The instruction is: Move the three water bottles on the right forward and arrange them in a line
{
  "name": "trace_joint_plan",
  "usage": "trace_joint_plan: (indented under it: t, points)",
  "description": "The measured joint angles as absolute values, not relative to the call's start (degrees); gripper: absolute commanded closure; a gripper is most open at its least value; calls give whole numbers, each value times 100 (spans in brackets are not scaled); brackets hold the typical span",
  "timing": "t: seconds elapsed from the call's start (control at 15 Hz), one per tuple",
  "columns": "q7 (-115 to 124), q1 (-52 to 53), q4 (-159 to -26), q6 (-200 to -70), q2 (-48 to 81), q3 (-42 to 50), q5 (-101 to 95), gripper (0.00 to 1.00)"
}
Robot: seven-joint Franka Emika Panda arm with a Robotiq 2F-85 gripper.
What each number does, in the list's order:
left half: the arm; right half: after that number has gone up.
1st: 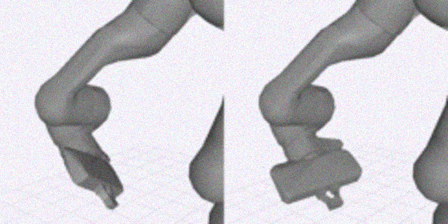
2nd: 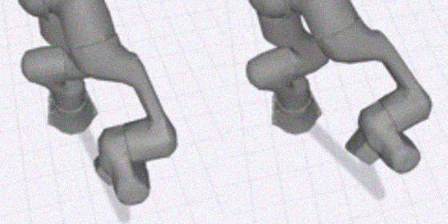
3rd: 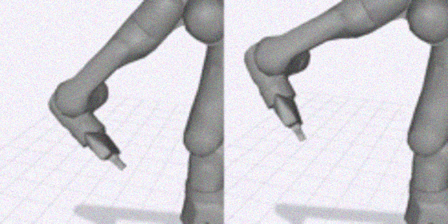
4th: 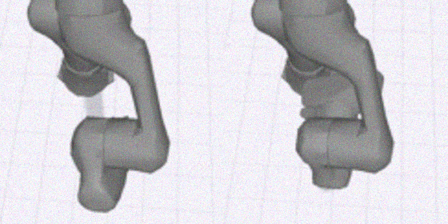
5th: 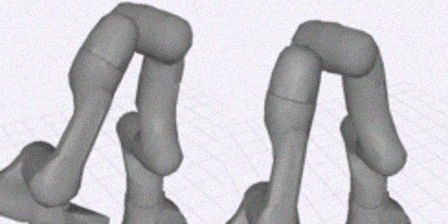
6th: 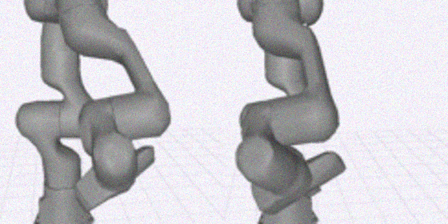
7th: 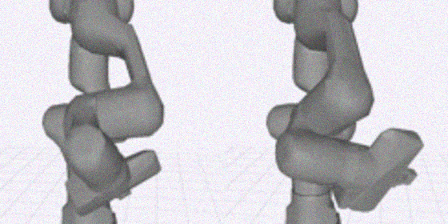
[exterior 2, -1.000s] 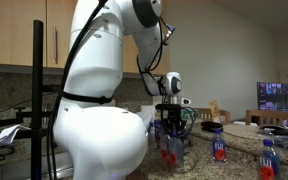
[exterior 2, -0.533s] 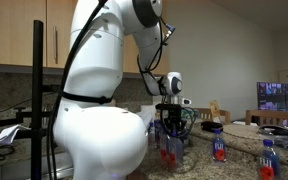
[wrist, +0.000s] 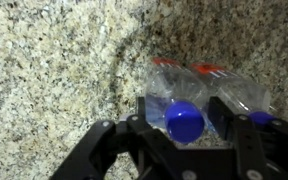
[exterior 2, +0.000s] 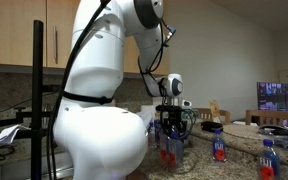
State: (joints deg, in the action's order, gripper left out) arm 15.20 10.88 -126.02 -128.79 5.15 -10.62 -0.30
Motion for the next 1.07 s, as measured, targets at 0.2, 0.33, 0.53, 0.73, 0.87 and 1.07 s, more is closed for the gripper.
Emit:
trace_joint_plan:
  t: [0.2,0.33,0.53,0.73,0.87,1.07]
  points:
    - [1518,1088,-12602,-12879,554,-1062,-30,0]
    - [1518,1088,-12598,-12879,555,-1062,-30,0]
    - [1519,1088,-12543,-12817,450,-1059,-89,0]
    - [1527,1088,-12405,-12526,17,-1051,-251,0]
    - [1530,1083,-12305,-12195,-431,-1051,-400,0]
    - [1521,1016,-12184,-11708,-1030,-993,-513,0]
